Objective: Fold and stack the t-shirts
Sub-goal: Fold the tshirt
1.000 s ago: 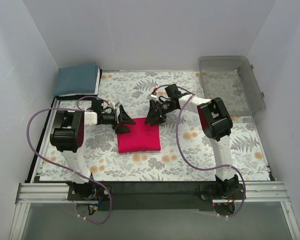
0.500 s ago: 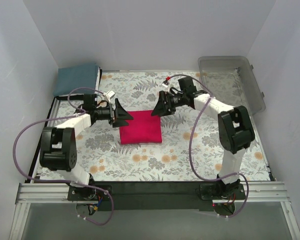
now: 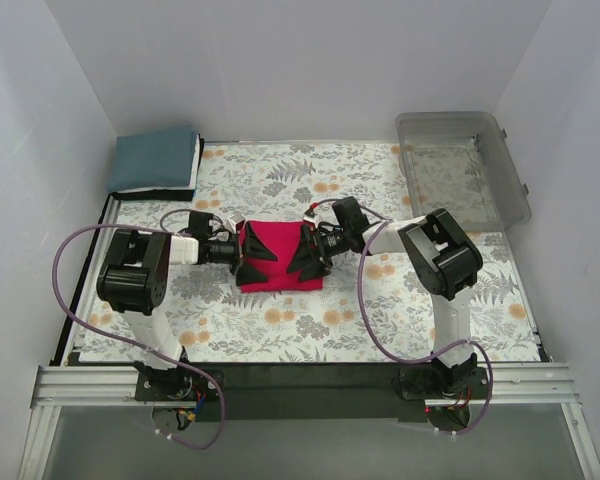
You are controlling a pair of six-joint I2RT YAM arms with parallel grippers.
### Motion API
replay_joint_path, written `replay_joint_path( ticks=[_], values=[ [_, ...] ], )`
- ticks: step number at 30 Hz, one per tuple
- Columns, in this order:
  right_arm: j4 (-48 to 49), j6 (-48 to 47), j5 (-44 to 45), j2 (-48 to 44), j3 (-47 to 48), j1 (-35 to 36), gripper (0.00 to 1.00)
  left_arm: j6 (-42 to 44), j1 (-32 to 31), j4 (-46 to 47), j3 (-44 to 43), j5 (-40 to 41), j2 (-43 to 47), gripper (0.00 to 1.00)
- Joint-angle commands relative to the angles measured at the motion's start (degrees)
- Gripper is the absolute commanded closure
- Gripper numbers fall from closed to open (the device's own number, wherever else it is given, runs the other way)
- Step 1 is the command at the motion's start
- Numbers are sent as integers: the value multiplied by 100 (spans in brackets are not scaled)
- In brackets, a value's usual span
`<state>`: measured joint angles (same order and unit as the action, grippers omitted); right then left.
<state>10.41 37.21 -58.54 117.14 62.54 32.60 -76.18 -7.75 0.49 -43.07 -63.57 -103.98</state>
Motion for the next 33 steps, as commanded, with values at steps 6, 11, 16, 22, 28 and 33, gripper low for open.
replay_joint_path(
  ticks=[6, 11, 16, 22, 28, 33],
  values=[
    [-136, -320, 266, -322, -515, -491, 2, 1051, 766, -796, 35, 243, -97, 5],
    [-154, -372, 88, -1174, 115, -342, 2, 1422, 766, -893, -157, -710, 1403, 4],
    [-136, -285, 89, -809, 759, -97, 2, 608, 766, -86, -842, -411, 1408, 5],
    [-49, -259, 10, 17, 1084, 290, 7, -151, 766, 934, -1563, 134, -32, 13],
    [31, -328, 9, 782, 1244, 458, 18, -213, 766, 1032, -1872, 275, -1114, 16],
    [-48, -513, 27, 872, 909, 221, 37, -64, 1001, 663, -2109, 451, -1520, 21]
  ],
)
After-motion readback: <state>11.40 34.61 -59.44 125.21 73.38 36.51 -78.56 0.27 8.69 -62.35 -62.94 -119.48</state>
